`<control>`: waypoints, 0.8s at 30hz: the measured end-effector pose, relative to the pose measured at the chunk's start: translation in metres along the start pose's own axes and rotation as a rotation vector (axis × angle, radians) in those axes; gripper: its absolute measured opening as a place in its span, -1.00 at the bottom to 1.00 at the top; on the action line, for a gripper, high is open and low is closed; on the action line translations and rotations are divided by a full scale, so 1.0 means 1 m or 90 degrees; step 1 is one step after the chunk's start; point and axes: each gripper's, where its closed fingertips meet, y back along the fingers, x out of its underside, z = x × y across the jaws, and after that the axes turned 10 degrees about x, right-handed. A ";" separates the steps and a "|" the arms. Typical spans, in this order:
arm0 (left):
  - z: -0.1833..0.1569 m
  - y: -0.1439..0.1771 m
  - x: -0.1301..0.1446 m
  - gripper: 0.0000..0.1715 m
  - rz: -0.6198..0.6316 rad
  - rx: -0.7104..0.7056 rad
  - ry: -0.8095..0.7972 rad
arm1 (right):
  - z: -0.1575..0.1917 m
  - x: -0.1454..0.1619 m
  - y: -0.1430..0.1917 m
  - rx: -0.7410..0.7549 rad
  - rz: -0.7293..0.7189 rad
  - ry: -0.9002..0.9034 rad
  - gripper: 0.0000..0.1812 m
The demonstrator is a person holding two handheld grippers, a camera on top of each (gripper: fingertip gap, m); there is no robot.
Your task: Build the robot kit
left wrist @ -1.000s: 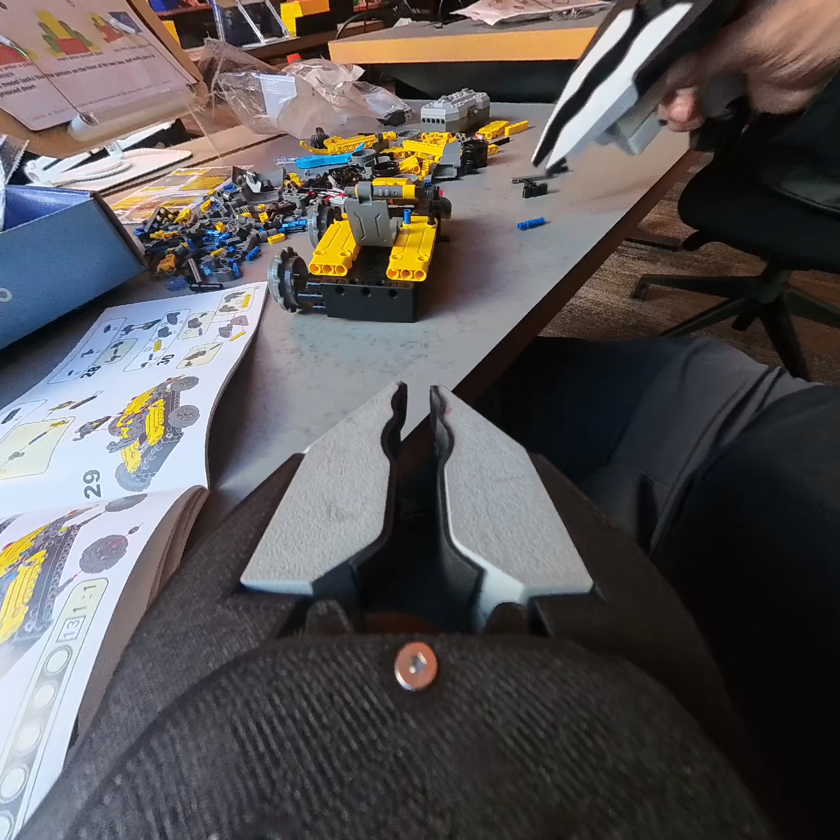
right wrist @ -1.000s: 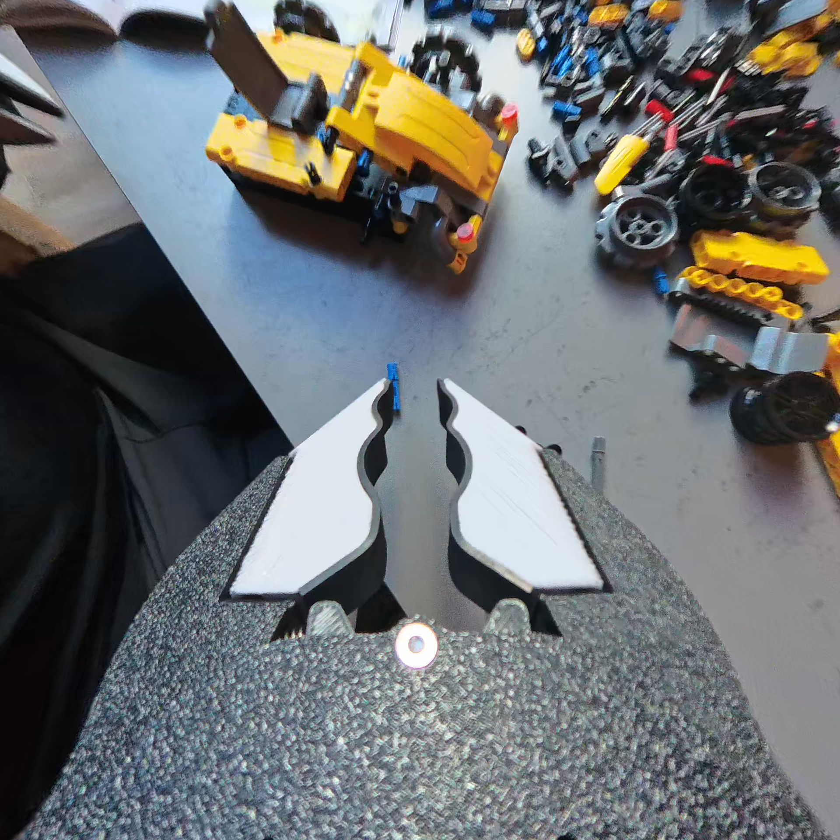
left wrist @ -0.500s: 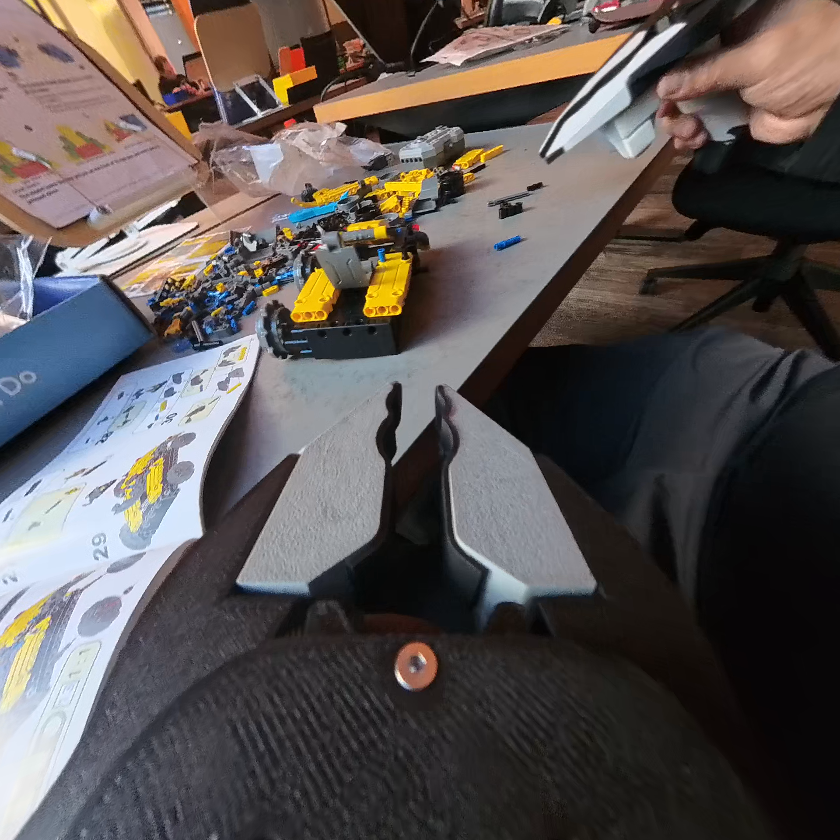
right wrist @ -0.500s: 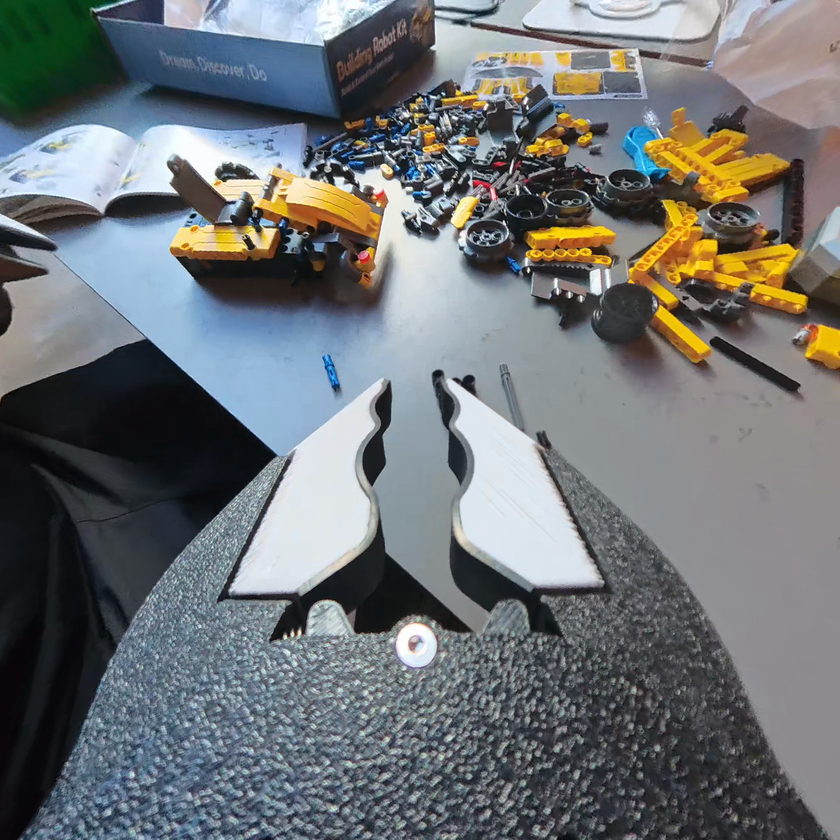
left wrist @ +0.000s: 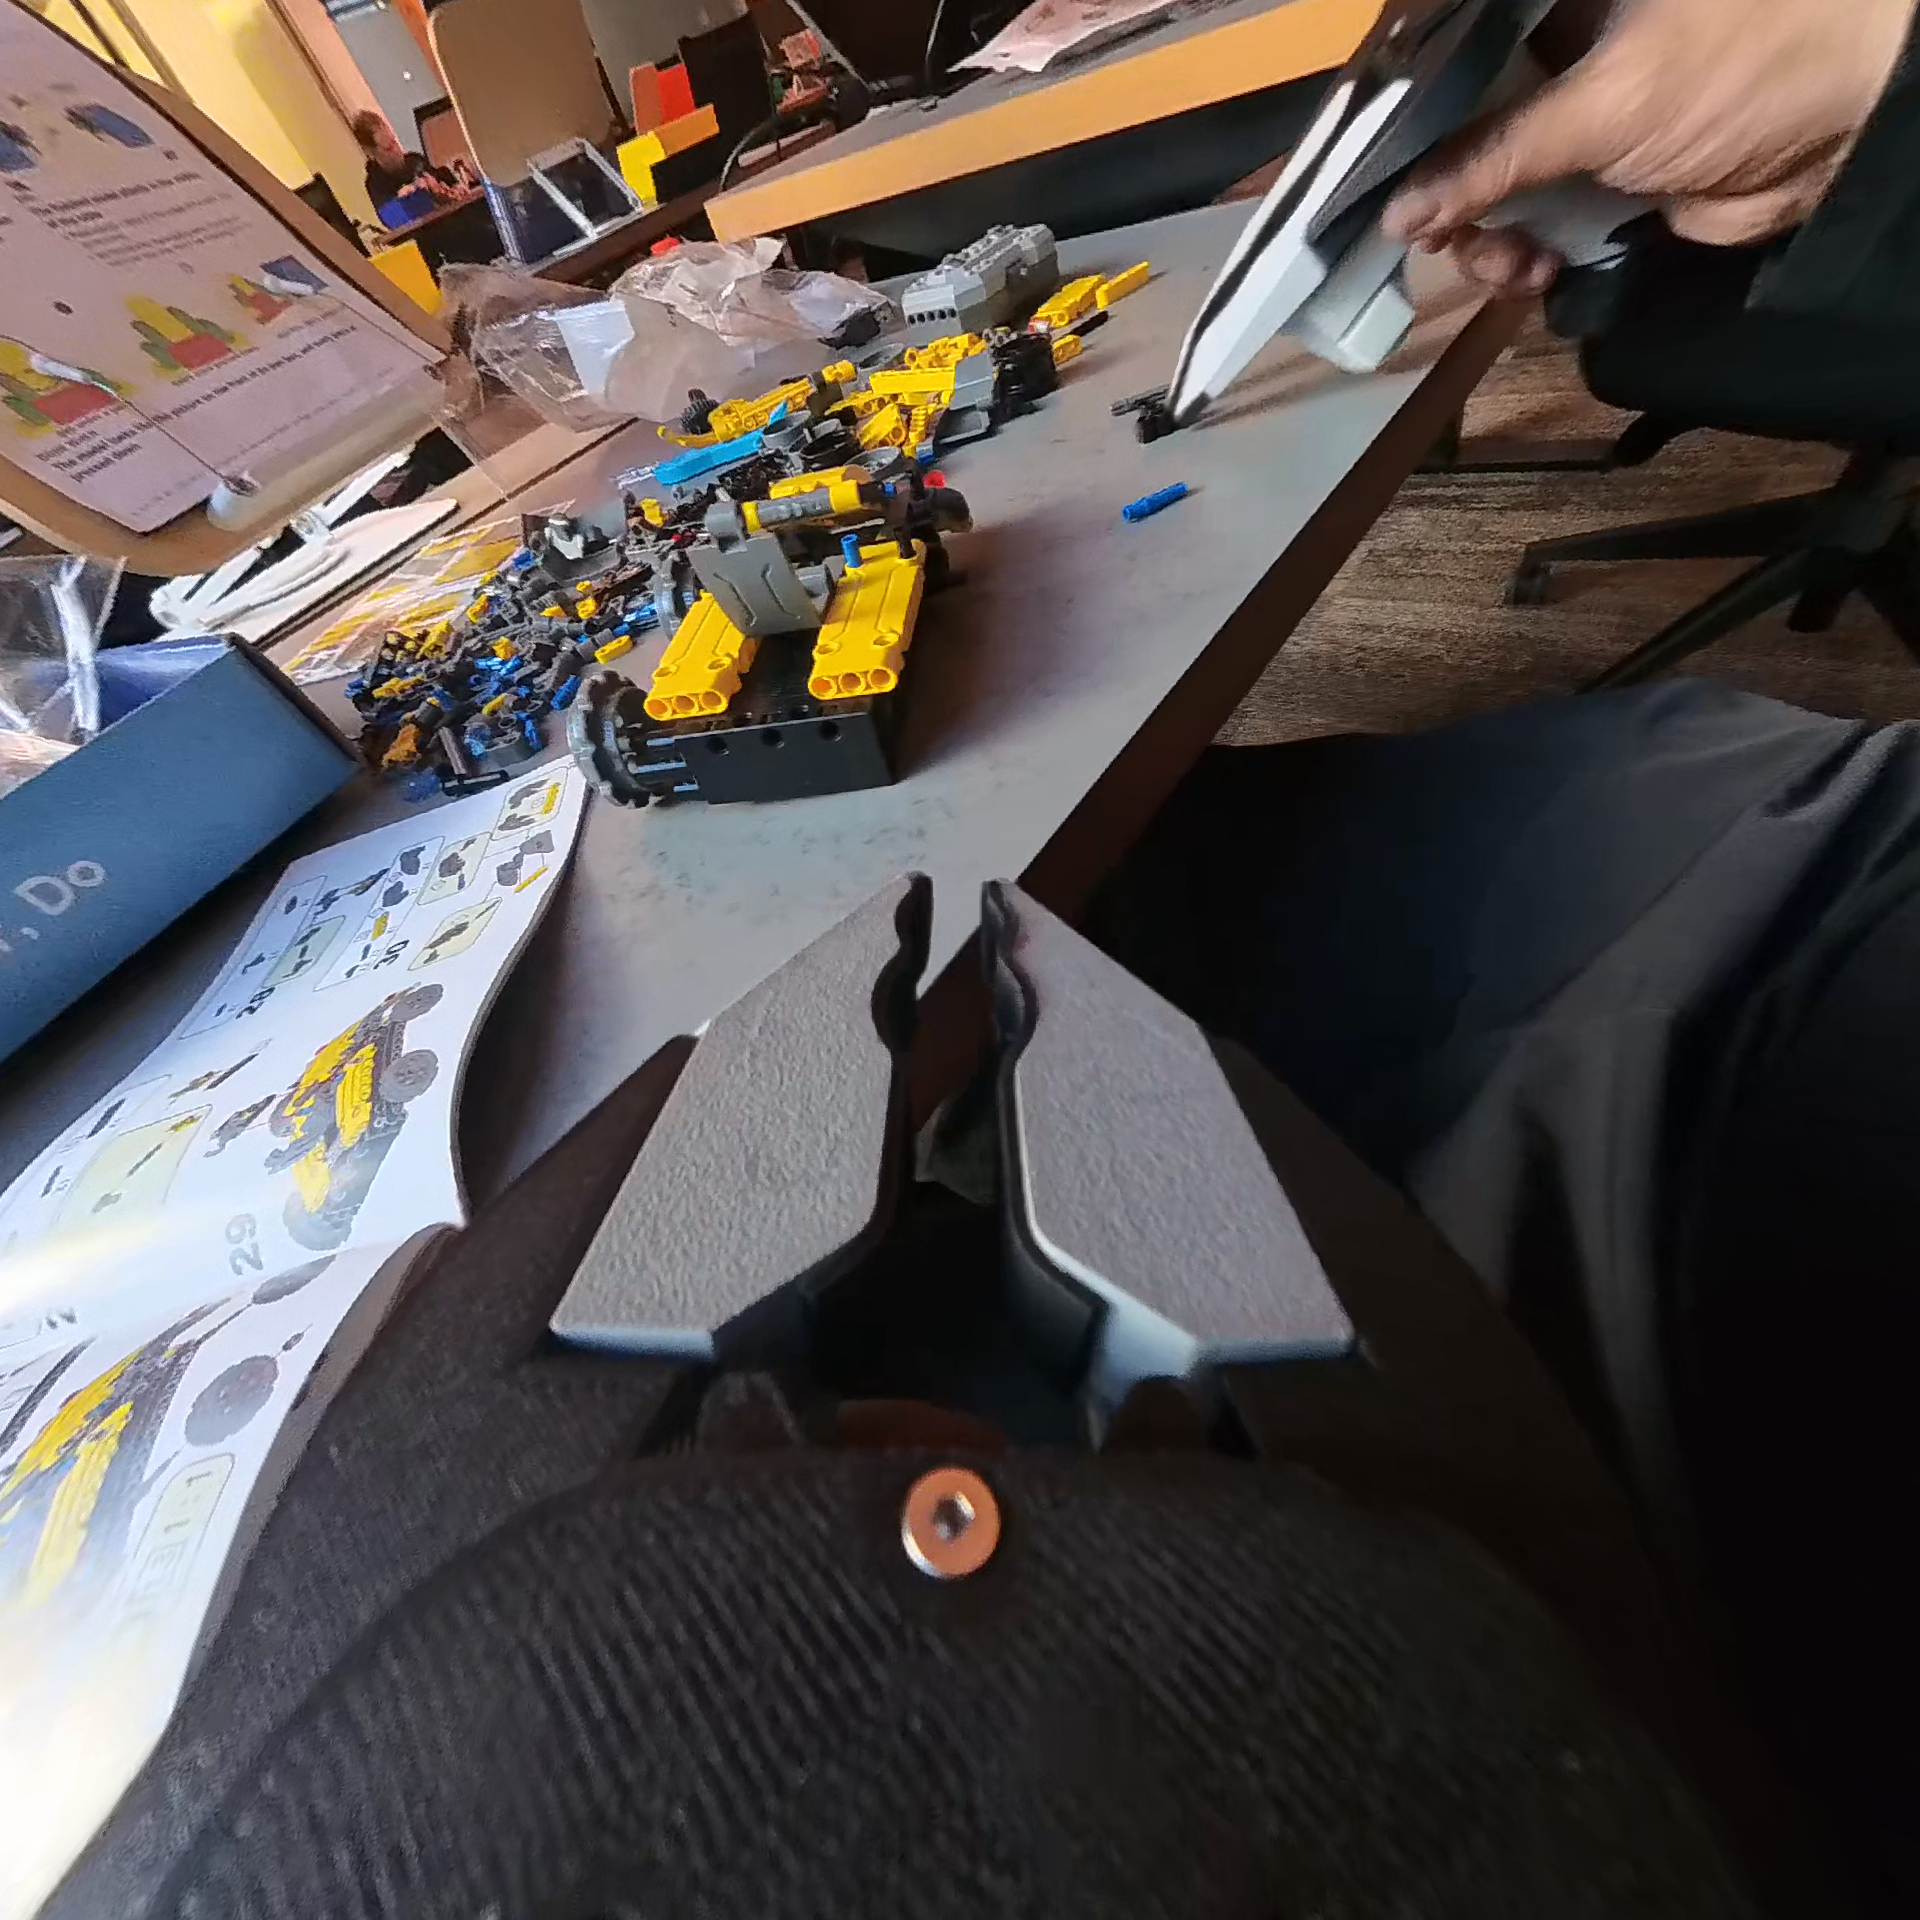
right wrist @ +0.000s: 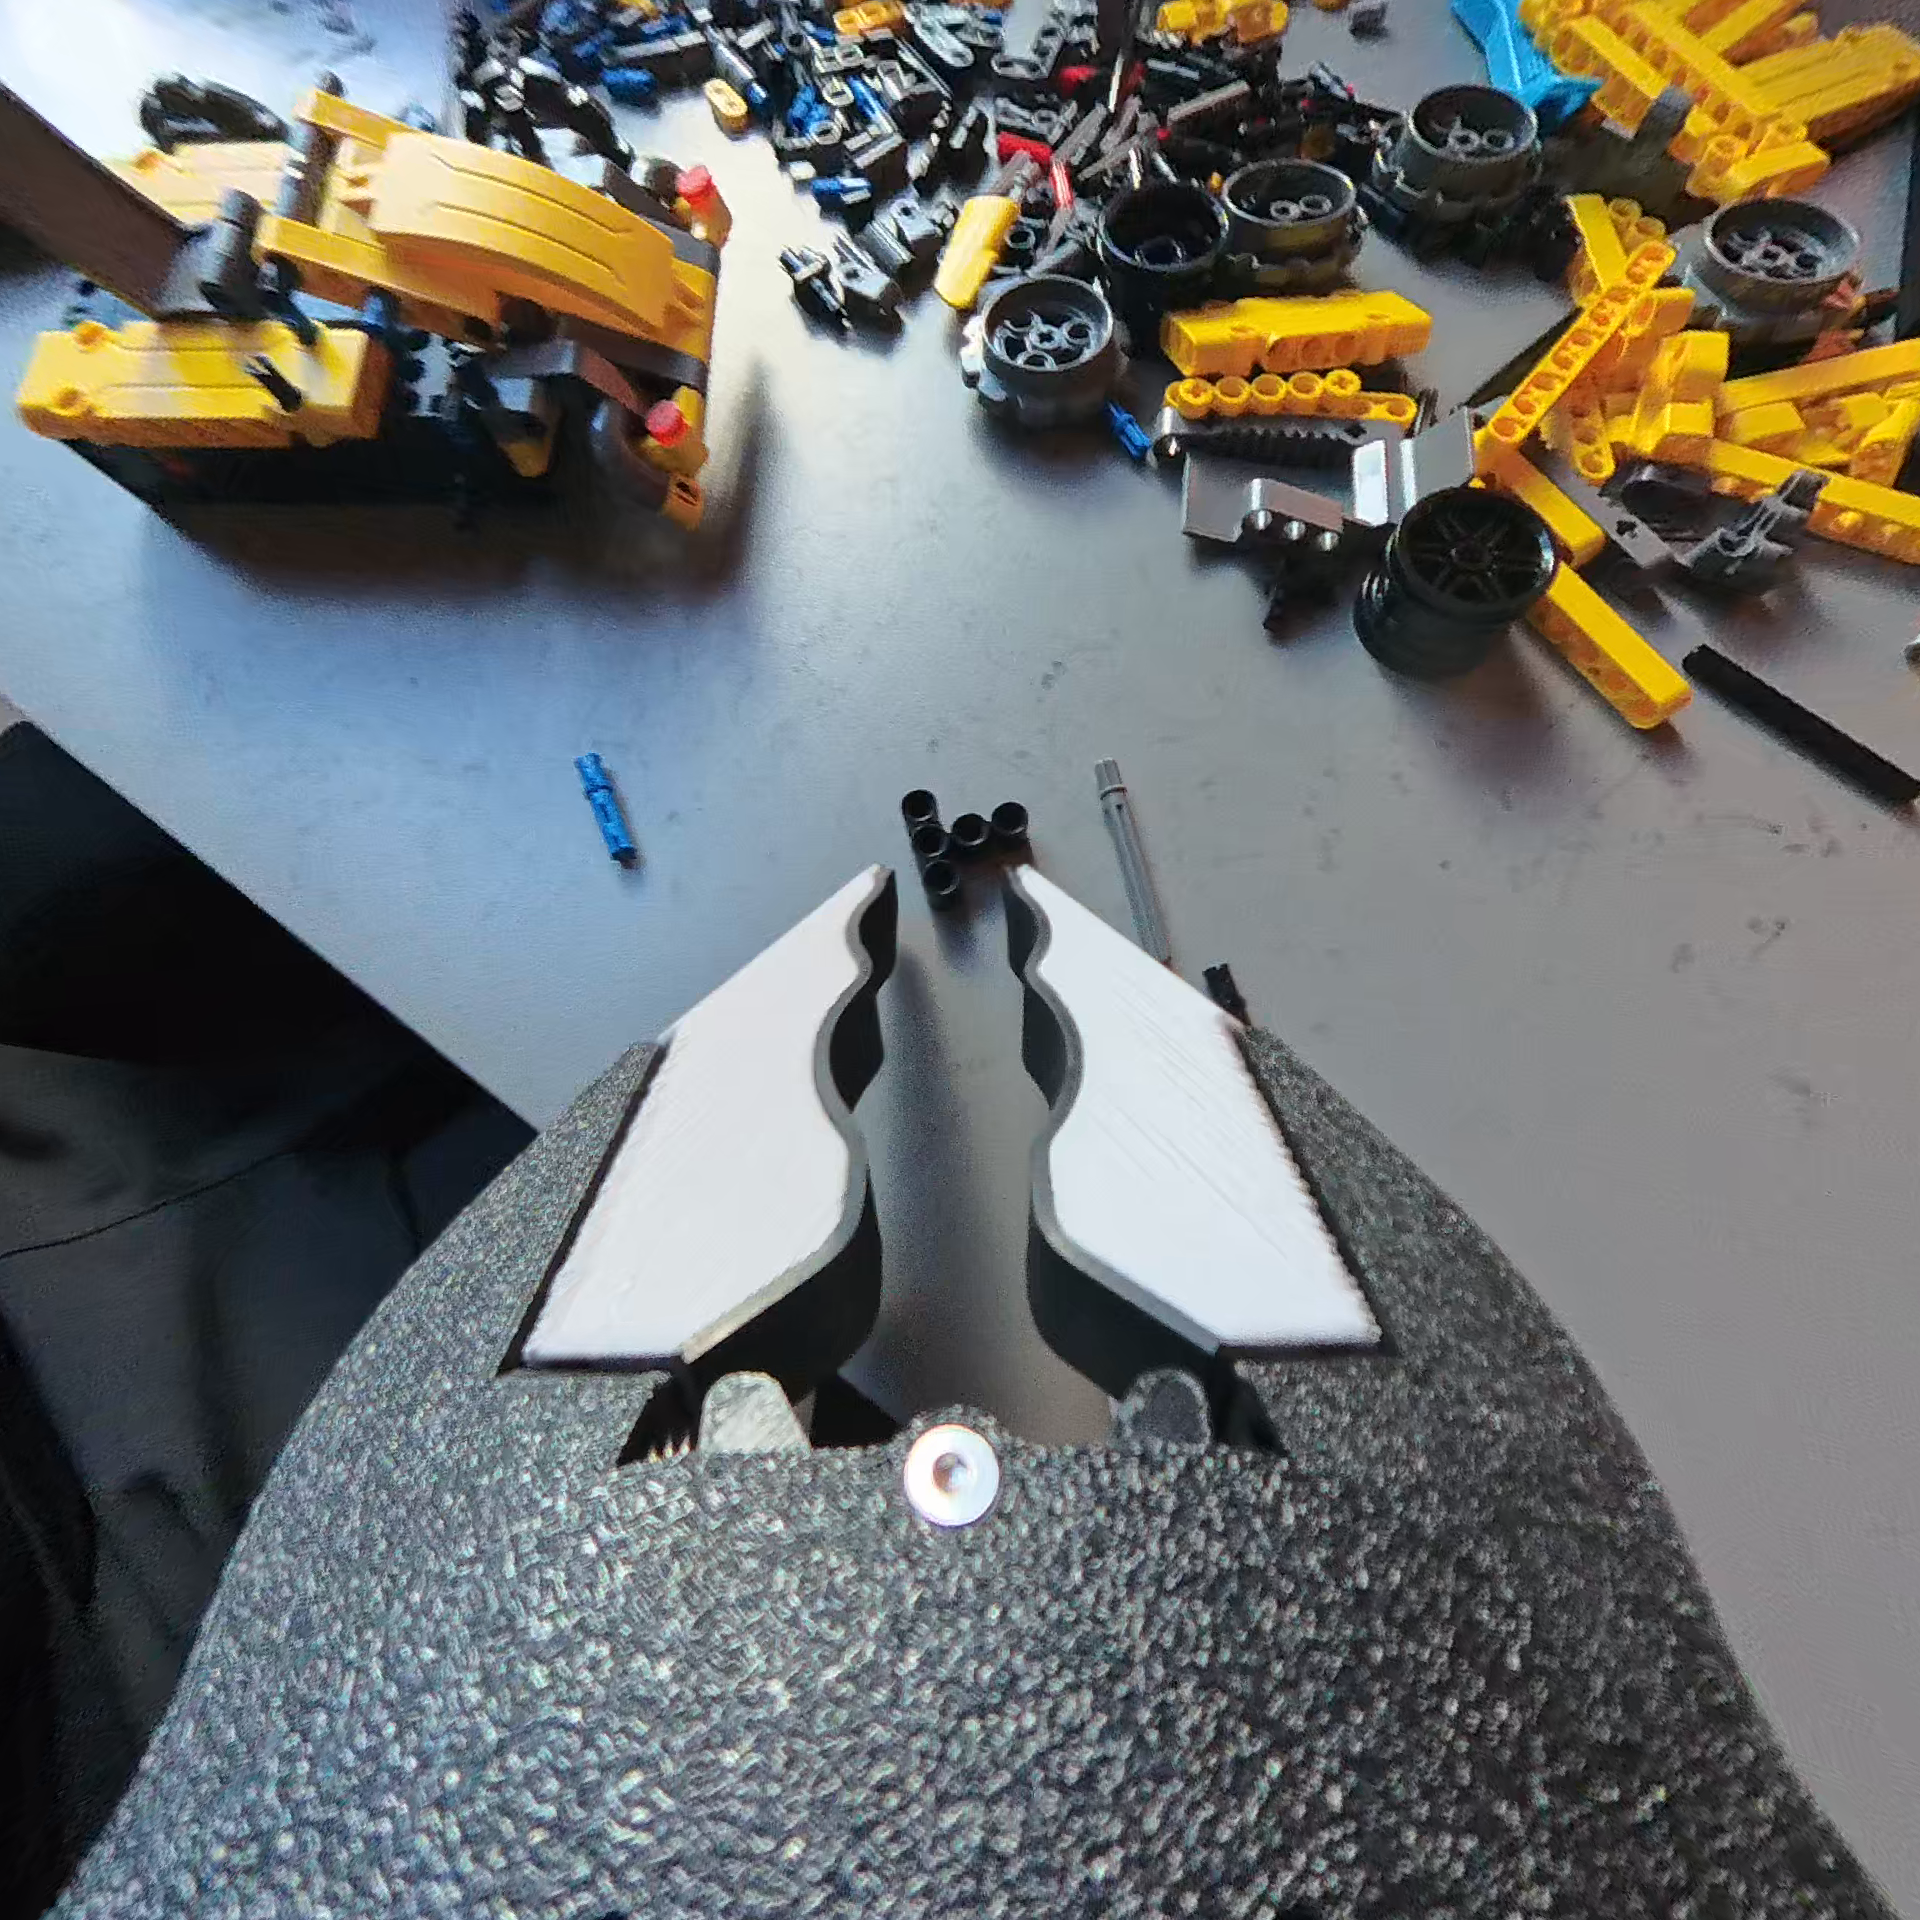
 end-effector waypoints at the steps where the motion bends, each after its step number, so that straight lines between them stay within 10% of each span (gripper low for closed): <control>1: -0.003 0.000 -0.003 -0.93 -0.010 0.011 0.003 | 0.000 0.001 -0.002 -0.004 0.007 -0.002 -0.78; 24: -0.011 0.011 -0.013 -0.93 -0.048 0.084 0.047 | 0.088 -0.068 0.009 -0.159 -0.093 0.081 -0.92</control>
